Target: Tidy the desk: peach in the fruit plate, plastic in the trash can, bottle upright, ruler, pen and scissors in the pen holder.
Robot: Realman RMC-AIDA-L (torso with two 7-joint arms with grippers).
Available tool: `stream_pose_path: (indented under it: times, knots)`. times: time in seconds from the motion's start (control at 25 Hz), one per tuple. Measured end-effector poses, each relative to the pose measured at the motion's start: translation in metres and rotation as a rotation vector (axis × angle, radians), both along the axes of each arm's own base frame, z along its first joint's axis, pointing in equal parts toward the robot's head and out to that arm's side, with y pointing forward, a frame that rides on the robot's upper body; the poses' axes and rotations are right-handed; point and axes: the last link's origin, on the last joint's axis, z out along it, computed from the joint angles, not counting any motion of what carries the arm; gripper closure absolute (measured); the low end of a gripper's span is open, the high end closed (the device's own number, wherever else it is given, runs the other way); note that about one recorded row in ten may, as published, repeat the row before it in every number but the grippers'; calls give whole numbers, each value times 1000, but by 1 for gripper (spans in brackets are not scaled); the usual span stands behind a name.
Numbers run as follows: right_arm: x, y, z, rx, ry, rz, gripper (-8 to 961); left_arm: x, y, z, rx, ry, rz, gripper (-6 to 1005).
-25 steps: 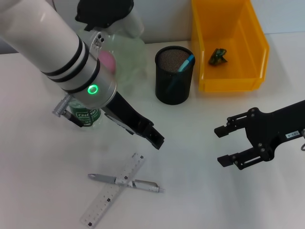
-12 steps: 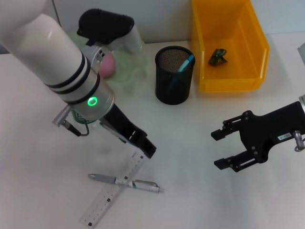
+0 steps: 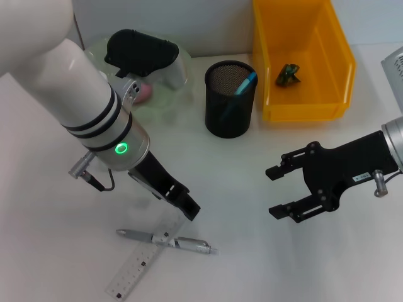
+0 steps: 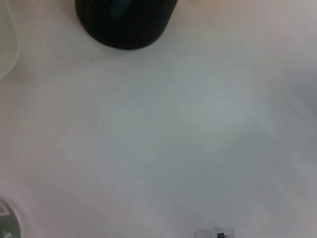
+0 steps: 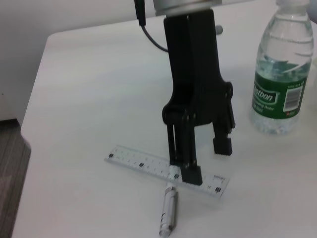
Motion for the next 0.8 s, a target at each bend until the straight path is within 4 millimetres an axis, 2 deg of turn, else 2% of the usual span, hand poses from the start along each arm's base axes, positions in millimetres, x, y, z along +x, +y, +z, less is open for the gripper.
stream_pose_path:
  times: [0.8]
  knots:
    - [-1, 4, -1, 42, 1, 2, 216, -7, 1, -13, -4, -26, -16, 213]
